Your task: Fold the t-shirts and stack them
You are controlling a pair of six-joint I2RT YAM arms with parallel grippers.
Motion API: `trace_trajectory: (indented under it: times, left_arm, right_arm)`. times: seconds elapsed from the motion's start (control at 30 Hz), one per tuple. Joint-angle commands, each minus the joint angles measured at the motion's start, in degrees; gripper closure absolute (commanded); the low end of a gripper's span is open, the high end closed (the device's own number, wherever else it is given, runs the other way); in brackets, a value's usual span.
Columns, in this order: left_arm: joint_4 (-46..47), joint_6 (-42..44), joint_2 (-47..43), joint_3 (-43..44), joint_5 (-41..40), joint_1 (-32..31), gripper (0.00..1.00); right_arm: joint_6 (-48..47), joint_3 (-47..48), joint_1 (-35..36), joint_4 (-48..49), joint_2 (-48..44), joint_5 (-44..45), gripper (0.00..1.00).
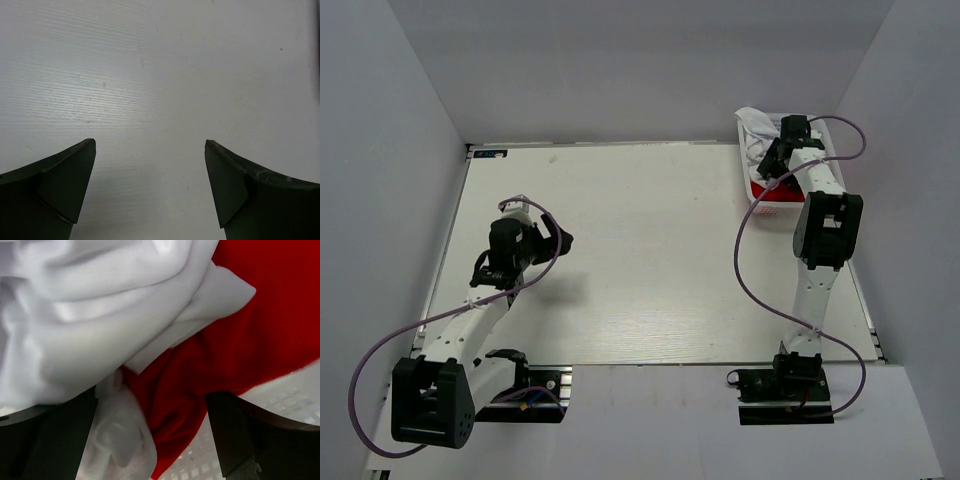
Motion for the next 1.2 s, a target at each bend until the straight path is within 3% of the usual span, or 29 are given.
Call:
trace_trajectory:
  times: [0.0,0.1,0.13,0.23,0.27,0.5,0.77,1.17]
  left_arm:
    - [-0.07,0.58,0.76,0.95,-0.85,0.08,0.00]
    - [-0.07,0.58,0.76,0.95,-0.85,0.08,0.00]
    - [-0.07,0.58,0.76,0.95,-0.85,0.08,0.00]
    - [-0.60,0.58,0.23,0.95,-1.37,0.08,0.00]
    - [-0.60,0.58,-0.38,0.95,-1.37,0.08,0.00]
    - [-0.60,0.58,-2.93,0.42,-1.37,0.08,0.00]
    - [-0.07,0.05,-2.93,0.42,1.08,0.08,0.00]
    - [-0.16,0.05,-1.79,0.95,3.55,0.08,0.00]
  right_arm:
    - [2.21,2.99,-1.45,0.70,2.27,-3.37,0.10]
    - [1.95,2.81,-1.63,3.76,4.12,-4.17,0.24]
    - [1.60,2.81,-1.71,4.12,4.39,-4.70,0.48]
    - [0.81,2.20,-1.80,6.06,3.52,-6.80,0.81]
    - [0.80,2.02,-1.71,7.63,2.12,-6.98,1.00]
    - [-5.07,0.79,-1.71,10.45,-9.04,-6.11,1.00]
    - [-10.45,-5.71,-1.71,17.65,-28.46,-7.86,1.00]
    - [-12.03,-4.48,-1.45,28.38,-39.28,-15.23,1.00]
